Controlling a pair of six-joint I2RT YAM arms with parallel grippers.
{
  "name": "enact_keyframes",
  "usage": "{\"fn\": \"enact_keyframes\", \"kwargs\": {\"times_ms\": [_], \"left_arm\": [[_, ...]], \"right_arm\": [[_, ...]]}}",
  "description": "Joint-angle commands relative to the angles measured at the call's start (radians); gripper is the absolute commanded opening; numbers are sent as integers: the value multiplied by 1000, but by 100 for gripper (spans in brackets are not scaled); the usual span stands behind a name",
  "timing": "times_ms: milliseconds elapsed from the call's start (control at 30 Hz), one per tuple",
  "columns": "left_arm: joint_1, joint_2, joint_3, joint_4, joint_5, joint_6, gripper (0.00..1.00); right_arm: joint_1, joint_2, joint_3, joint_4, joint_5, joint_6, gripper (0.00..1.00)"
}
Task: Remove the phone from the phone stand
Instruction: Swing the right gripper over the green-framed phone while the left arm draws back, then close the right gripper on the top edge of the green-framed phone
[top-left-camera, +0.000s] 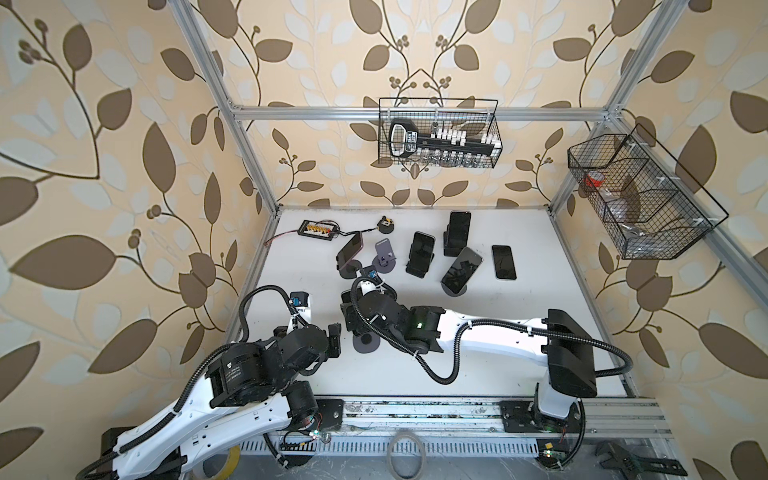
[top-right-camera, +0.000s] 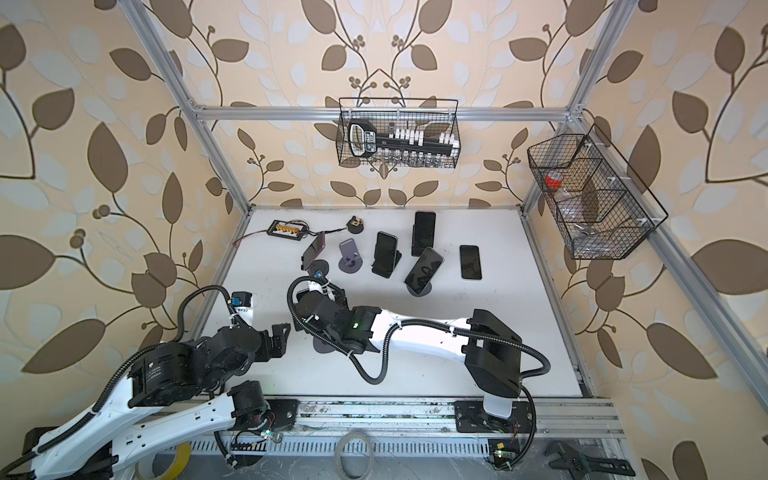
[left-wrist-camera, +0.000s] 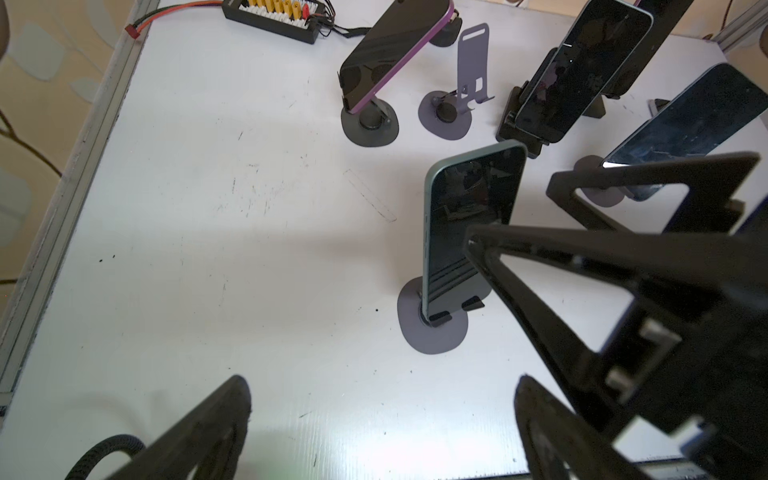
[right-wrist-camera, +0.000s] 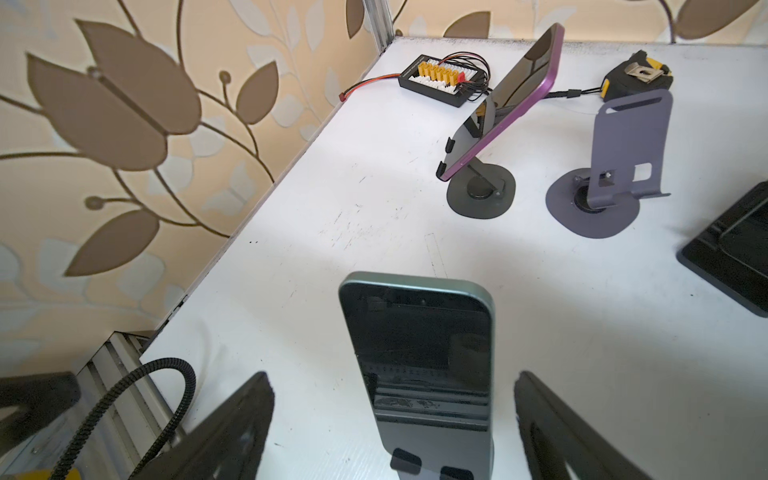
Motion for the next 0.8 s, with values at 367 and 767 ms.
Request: {"fn": "enact_keyframes", "kwargs": {"times_ms": [367,767], "left_arm": [[5,-115,3,-15,46,-2,99],[5,-137,-20,44,105,57,99]], "right_arm": [[12,103,120,-125,85,48,92],[14,141,161,-144,110,19,92]]}}
